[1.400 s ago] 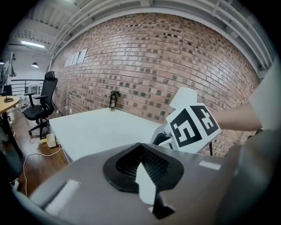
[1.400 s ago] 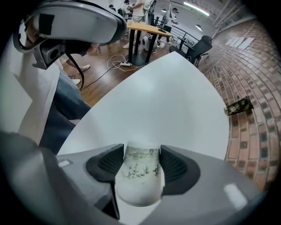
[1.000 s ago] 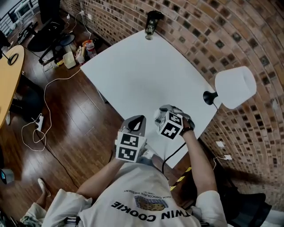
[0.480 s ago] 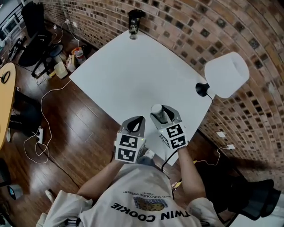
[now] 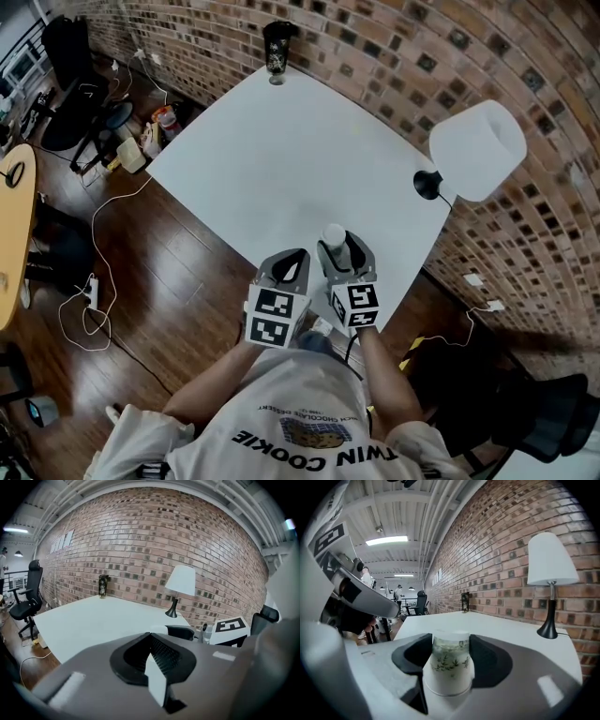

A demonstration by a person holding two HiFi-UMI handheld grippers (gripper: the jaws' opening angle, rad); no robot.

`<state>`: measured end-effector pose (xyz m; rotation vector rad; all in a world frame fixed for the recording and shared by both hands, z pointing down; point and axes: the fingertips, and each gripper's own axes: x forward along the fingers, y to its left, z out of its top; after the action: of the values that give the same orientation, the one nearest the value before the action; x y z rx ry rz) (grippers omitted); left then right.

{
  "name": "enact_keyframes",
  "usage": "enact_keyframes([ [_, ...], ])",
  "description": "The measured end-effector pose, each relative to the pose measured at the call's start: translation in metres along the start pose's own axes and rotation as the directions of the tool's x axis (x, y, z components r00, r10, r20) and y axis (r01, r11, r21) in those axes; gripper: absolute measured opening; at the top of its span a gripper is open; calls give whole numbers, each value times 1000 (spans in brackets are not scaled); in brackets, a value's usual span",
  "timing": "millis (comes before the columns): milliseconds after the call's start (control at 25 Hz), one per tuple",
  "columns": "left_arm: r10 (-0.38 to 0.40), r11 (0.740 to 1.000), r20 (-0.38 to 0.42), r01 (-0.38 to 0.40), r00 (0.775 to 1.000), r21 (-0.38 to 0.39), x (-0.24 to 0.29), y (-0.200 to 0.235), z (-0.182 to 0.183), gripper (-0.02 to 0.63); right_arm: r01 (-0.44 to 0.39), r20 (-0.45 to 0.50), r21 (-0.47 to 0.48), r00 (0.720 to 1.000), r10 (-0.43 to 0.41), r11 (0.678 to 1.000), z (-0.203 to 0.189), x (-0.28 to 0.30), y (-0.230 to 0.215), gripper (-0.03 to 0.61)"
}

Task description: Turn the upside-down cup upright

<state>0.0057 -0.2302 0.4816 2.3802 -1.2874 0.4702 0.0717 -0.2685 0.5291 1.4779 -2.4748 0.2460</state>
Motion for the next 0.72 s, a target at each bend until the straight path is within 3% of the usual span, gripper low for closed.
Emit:
enact_keyframes([
  [520,-12,1000,1,12,1000,9,-5,-1,-4,3,8,-114,-31,993,-11,1000,-26,-8,4,249],
  [720,-33,999,4,33,999,4,-12,1,-10,3,56,-101,-2,993,-56,998,-18,-18,1,249],
])
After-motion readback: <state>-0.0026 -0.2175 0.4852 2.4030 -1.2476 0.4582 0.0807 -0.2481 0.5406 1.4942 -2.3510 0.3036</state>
